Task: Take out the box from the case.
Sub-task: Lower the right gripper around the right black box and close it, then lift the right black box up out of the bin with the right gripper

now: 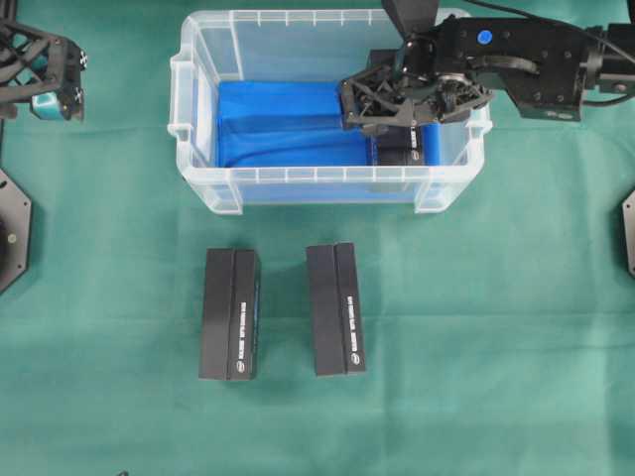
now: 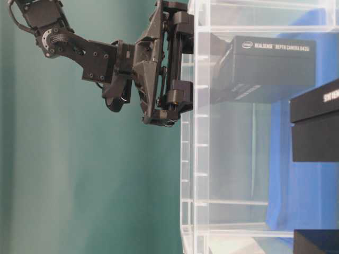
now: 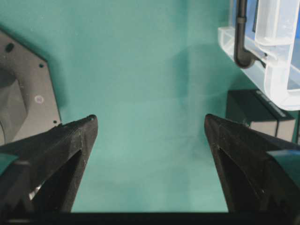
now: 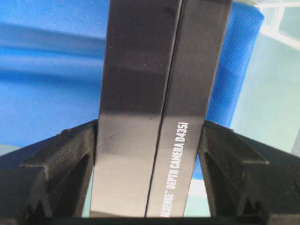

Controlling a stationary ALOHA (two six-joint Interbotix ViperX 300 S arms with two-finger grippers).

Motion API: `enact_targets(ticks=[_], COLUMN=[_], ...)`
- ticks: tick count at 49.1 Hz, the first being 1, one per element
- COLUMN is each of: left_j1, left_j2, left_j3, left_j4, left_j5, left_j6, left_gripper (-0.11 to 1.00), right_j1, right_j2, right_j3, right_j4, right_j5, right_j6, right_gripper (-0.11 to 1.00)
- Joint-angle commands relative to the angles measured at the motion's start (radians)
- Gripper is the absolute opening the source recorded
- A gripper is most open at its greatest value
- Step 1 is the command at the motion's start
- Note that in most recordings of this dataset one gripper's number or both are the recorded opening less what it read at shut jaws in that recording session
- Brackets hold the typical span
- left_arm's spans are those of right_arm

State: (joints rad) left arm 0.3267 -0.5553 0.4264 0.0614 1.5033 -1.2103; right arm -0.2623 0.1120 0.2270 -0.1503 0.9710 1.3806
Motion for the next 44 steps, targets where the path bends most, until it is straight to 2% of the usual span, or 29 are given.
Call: enact_targets(ticks=[1, 10, 44], left_j1=[-0.003, -0.003, -0.006], left_j2=[-0.002, -0.003, -0.002], left_j3=[-0.017, -0.017, -0.017], left_j4=[0.003, 0.003, 0.003], left_j5=[-0.003, -0.003, -0.028], left_j6=[0.0, 0.0, 0.0], left_gripper=[0.99, 0.99, 0.99], right_j1=[-0.012, -0.011, -0.011], right_j2=[-0.006, -0.021, -0.13], right_j3=[-0.003, -0.025, -0.169], right_j4=[0.0, -0.002, -0.006], right_j5=[-0.003, 0.026, 0.272], right_j6=[0.006, 0.008, 0.006], right_gripper=[0.67, 0.67, 0.67])
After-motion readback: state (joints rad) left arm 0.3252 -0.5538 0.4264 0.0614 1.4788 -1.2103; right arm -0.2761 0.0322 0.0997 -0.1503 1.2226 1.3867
